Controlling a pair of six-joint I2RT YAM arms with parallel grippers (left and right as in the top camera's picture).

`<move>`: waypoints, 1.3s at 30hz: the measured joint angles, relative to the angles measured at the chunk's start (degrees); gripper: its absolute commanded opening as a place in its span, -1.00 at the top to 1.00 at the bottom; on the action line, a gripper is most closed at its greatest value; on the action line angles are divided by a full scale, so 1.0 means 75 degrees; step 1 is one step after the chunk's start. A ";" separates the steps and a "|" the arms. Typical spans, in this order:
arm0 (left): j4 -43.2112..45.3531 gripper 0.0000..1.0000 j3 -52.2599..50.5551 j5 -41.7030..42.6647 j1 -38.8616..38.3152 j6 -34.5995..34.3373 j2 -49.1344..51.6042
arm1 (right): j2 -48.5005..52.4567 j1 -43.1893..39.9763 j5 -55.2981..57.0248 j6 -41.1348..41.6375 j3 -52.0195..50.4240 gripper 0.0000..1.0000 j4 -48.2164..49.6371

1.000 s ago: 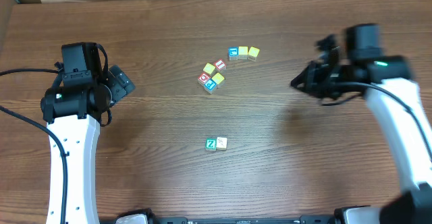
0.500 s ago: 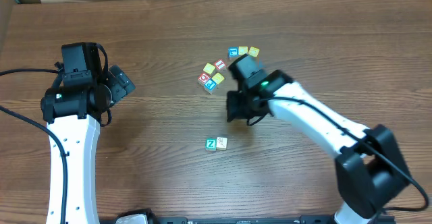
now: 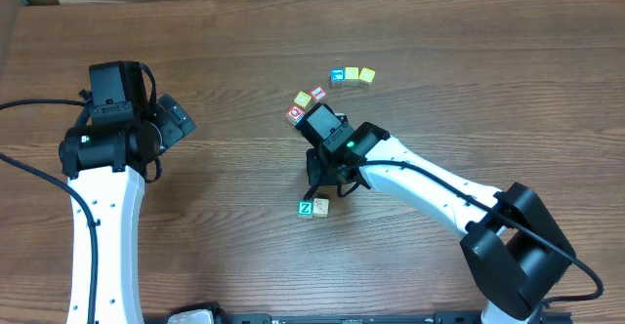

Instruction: Flip 4 blocks

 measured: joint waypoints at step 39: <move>0.0000 -1.00 0.0000 0.0000 0.0000 0.0003 0.0000 | 0.0664 0.0189 -0.0527 0.0125 -0.0003 0.85 -0.0353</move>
